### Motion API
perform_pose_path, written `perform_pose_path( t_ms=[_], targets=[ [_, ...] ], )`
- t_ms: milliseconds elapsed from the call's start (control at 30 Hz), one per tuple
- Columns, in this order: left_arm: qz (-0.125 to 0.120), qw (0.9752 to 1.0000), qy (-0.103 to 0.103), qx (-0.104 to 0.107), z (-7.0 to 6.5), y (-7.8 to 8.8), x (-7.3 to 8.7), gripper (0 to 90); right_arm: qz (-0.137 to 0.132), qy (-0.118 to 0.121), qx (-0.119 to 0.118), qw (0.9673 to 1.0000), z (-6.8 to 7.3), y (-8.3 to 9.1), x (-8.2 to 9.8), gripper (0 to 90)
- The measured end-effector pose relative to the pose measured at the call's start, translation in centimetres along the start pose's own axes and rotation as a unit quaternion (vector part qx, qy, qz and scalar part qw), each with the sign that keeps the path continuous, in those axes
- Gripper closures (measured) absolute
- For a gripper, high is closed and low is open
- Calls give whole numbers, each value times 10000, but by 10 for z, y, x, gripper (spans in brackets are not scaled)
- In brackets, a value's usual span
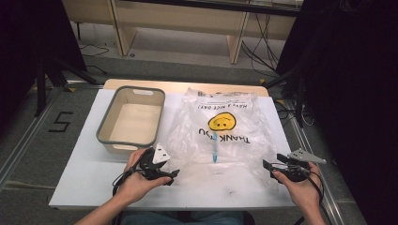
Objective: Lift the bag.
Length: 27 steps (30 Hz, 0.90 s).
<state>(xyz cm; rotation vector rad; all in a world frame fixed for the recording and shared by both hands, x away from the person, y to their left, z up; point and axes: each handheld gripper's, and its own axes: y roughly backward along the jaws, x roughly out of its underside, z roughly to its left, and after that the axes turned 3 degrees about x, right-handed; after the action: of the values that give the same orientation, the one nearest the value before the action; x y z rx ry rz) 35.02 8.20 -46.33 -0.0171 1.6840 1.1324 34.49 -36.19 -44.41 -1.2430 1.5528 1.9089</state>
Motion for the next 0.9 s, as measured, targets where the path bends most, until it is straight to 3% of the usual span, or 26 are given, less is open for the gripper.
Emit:
perform_pose_path(
  t_ms=[500,767,800,900],
  targets=[
    [248,9997,-2,40,0,-5,4,230,205,-26,-21,9998,-3,0,6,314],
    [385,9991,-32,181,-4,-7,6,231,385,-5,-92,9992,0,1,10,313],
    [407,9987,12,291,-7,-9,6,229,425,37,-108,9990,1,0,11,313],
    [442,9984,12,350,-10,-11,6,229,449,56,-119,9989,1,0,11,313]
  ],
)
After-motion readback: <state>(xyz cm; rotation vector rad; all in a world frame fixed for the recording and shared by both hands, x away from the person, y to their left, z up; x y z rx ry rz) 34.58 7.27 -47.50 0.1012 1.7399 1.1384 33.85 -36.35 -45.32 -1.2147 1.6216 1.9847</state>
